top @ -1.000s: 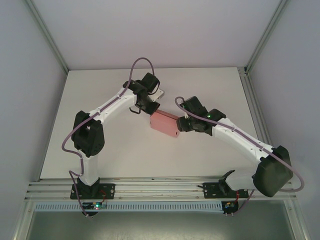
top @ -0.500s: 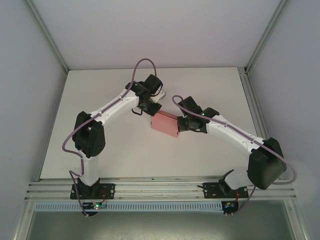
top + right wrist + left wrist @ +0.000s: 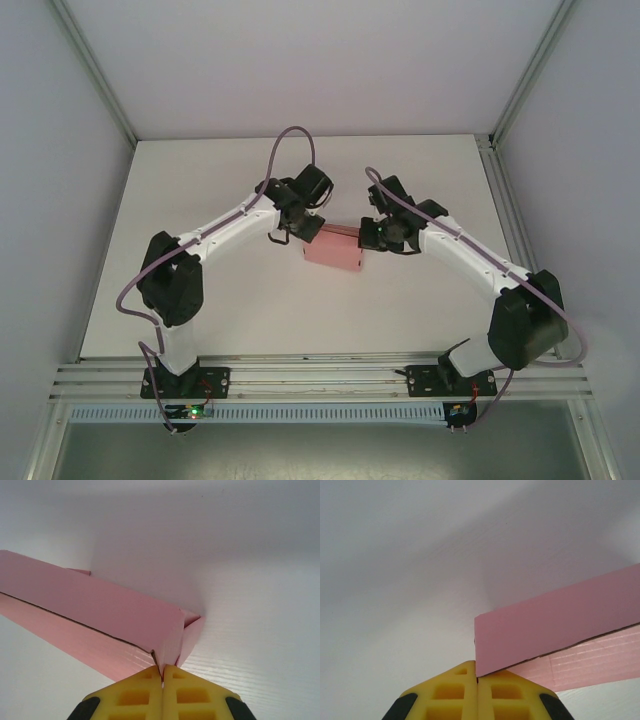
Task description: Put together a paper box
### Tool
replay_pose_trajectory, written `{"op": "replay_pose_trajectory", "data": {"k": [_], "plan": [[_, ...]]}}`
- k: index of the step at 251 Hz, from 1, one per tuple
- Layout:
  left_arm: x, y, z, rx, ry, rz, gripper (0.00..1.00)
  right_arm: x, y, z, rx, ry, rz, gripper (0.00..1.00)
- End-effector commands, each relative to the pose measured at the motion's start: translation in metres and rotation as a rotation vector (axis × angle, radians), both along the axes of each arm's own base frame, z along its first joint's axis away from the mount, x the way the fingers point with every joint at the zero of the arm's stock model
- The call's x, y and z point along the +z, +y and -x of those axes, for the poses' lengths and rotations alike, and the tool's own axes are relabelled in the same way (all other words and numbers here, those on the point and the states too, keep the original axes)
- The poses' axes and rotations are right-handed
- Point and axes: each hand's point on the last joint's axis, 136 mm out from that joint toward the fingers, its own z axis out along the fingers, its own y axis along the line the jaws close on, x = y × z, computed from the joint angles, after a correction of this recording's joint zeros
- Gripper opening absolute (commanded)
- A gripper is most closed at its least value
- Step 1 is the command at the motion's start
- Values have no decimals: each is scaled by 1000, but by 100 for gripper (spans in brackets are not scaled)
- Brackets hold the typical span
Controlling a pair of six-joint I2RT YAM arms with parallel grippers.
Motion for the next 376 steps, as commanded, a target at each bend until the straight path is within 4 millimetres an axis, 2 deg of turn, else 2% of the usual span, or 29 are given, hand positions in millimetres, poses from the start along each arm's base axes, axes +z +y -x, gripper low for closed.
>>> {"op": "replay_pose_trajectory", "data": {"k": [1, 48, 87, 187, 216, 252, 316, 350, 376], "plan": [[-25, -5, 26, -19, 93, -32, 0, 23, 26, -3, 36, 21, -173, 0], [-26, -12, 27, -40, 88, -41, 0, 35, 38, -6, 49, 67, -354, 0], [-29, -14, 27, -46, 87, -54, 0, 37, 39, -3, 57, 134, -440, 0], [-35, -17, 28, -51, 83, -66, 0, 48, 36, -5, 55, 178, -546, 0], [-36, -16, 28, -46, 87, -70, 0, 43, 38, -2, 53, 202, -565, 0], [-37, -15, 28, -42, 87, -80, 0, 45, 38, -3, 55, 199, -597, 0], [-39, -14, 29, -38, 90, -91, 0, 30, 33, 9, 63, 220, -574, 0], [-38, -15, 29, -34, 87, -89, 0, -2, 15, 27, 62, 251, -394, 0], [-37, -18, 30, -37, 88, -76, 0, -20, 14, 44, 113, 264, -316, 0]]}}
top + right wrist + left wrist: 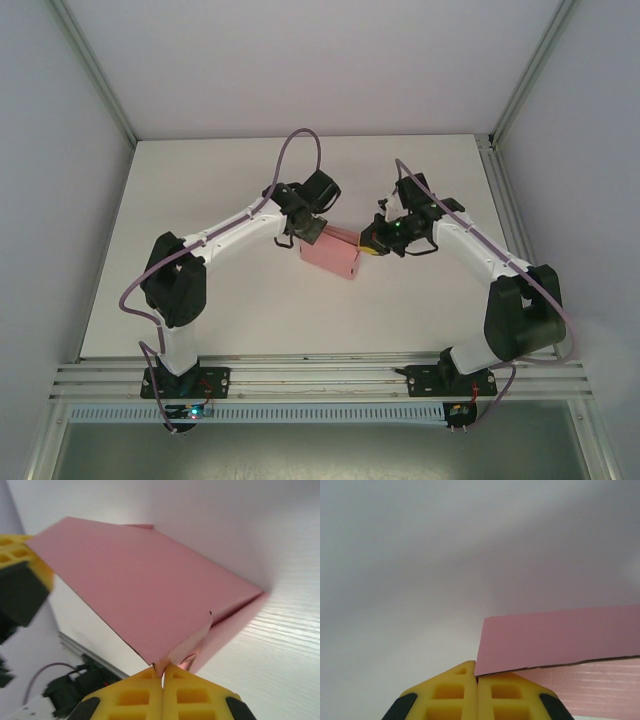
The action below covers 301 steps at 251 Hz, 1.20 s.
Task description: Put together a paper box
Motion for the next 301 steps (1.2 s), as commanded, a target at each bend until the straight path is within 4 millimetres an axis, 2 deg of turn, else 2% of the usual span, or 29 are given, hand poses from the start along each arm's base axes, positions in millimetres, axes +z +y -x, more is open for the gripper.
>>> {"op": "replay_pose_trajectory", "data": {"k": [1, 39, 68, 104, 146, 192, 225, 253, 301], "plan": [[-35, -17, 32, -59, 154, 0, 0, -19, 2, 22, 108, -31, 85, 0], [-35, -18, 35, -60, 166, 10, 0, -45, -7, 33, 133, -50, 241, 0], [-34, -18, 36, -58, 167, 18, 0, -54, -9, 40, 167, -72, 323, 0], [-34, -19, 40, -65, 176, 37, 0, -66, -25, 47, 173, -62, 469, 0], [-35, -16, 41, -60, 171, 24, 0, -64, -16, 65, 229, -62, 445, 0], [-37, -13, 39, -62, 165, 3, 0, -41, -18, 64, 231, -89, 357, 0], [-38, -13, 38, -56, 163, 6, 0, -36, -11, 70, 289, -71, 302, 0], [-38, -13, 39, -56, 168, 7, 0, -42, -13, 72, 311, -55, 318, 0], [-43, -12, 43, -64, 181, 11, 0, -70, -21, 70, 334, -53, 476, 0]]}}
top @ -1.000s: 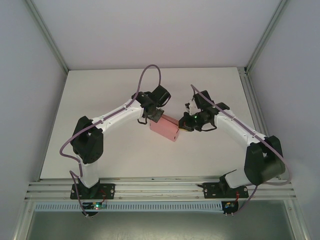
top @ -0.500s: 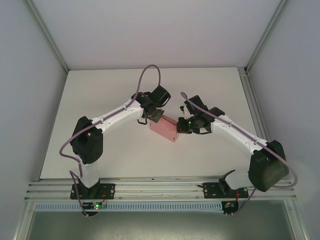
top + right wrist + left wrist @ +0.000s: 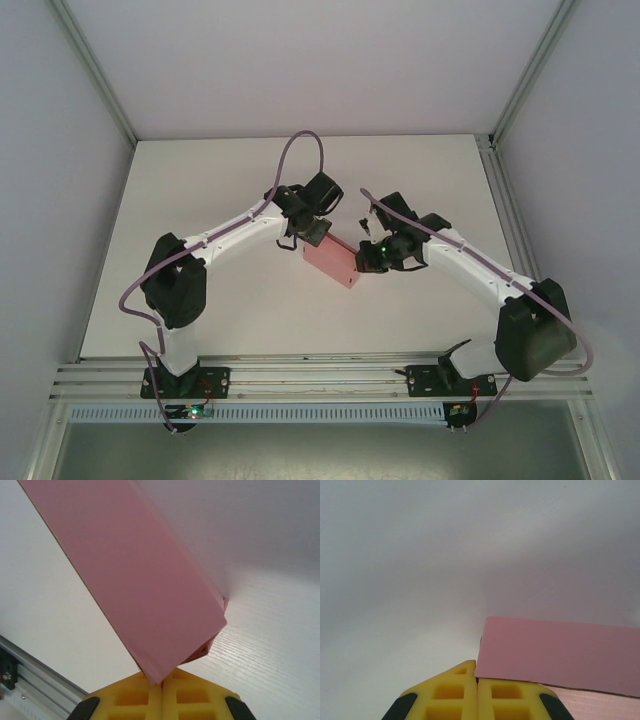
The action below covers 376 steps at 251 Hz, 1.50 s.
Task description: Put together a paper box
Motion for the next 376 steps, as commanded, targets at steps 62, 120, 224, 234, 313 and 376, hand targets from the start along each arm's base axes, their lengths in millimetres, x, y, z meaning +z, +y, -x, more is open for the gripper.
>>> {"op": "replay_pose_trajectory", "data": {"k": [62, 120, 224, 234, 313, 376], "plan": [[-48, 5, 50, -44, 205, -31, 0, -49, -41, 29, -1, 89, 287, 0], [-10, -4, 38, -79, 117, 24, 20, -21, -33, 0, -68, -39, 241, 0], [28, 12, 26, 24, 30, 100, 61, -26, -25, -3, -103, -67, 273, 0], [32, 14, 27, 35, 17, 122, 64, -27, -25, -3, -107, -69, 277, 0], [69, 63, -11, 465, -36, 633, 100, -28, -16, -6, -59, -89, 280, 0], [72, 79, -37, 631, 23, 894, 100, -29, -10, -10, -36, -102, 279, 0]]}}
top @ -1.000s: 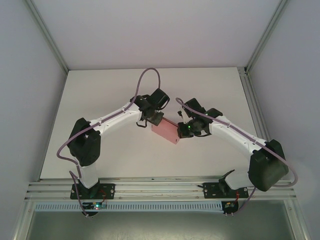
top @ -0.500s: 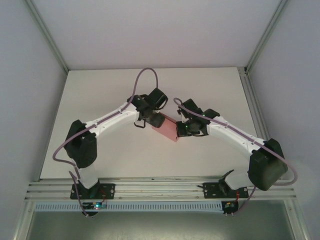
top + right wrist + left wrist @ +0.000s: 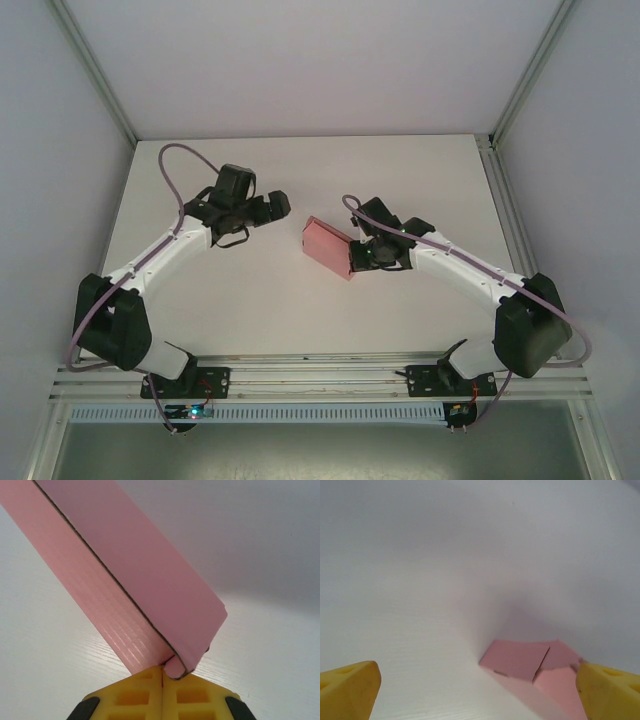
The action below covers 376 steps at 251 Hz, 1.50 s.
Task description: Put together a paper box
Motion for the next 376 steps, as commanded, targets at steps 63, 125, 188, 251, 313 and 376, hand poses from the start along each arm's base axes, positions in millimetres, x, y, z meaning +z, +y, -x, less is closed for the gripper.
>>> {"op": "replay_pose_trajectory", "data": {"k": [63, 125, 188, 251, 313, 376], "plan": [[-15, -55, -10, 50, 111, 324, 100, -29, -13, 14, 12, 74, 124, 0], [-43, -98, -6, -17, 197, 297, 100, -30, -14, 14, 17, 73, 134, 0], [-58, -105, -13, -9, 233, 298, 100, -35, -12, 16, 27, 84, 142, 0], [-42, -83, -10, 51, 173, 212, 100, -39, -14, 17, 34, 106, 164, 0], [-36, -69, -7, 102, 157, 180, 100, -44, -14, 18, 32, 124, 173, 0], [-49, -105, -23, 40, 204, 304, 100, -46, -12, 18, 40, 130, 170, 0]]}}
